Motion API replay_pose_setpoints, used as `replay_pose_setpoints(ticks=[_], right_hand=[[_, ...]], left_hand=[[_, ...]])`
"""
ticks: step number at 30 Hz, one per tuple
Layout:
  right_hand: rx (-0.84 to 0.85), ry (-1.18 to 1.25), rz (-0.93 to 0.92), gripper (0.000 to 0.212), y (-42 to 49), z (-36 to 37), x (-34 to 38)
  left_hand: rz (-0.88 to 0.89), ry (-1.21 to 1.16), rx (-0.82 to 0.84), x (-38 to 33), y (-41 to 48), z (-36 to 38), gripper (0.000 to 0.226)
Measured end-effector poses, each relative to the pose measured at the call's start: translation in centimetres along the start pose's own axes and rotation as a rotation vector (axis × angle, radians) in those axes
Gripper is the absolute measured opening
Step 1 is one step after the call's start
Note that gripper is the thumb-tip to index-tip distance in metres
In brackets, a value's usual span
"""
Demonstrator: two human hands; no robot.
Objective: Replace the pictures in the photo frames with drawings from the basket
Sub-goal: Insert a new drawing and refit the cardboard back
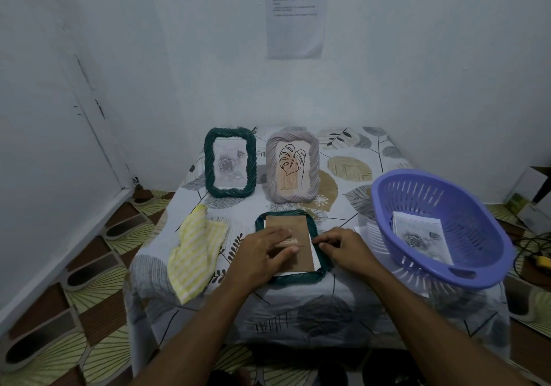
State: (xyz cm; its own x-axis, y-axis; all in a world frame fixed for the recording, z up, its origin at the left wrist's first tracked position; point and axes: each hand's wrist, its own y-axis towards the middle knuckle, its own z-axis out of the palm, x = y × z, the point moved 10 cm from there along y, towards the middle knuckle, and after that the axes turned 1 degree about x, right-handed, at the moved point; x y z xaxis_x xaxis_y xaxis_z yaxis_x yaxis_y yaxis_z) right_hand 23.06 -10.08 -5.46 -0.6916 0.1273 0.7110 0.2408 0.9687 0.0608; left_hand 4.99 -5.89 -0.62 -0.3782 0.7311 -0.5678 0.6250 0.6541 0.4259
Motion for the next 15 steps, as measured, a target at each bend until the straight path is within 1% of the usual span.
replay_pose_setpoints(ticks=[9, 15], right_hand=[[0.0, -0.032, 0.011, 0.025, -0.3, -0.1, 0.3], [-0.048, -0.01, 0.017, 0.022, -0.4, -0.6, 0.9]], left_hand=[[0.004, 0.092, -0.061, -1.0, -0.1, -0.2, 0.063], [0.0, 0.078, -0.16, -1.9, -0.3, -1.4, 0.055]])
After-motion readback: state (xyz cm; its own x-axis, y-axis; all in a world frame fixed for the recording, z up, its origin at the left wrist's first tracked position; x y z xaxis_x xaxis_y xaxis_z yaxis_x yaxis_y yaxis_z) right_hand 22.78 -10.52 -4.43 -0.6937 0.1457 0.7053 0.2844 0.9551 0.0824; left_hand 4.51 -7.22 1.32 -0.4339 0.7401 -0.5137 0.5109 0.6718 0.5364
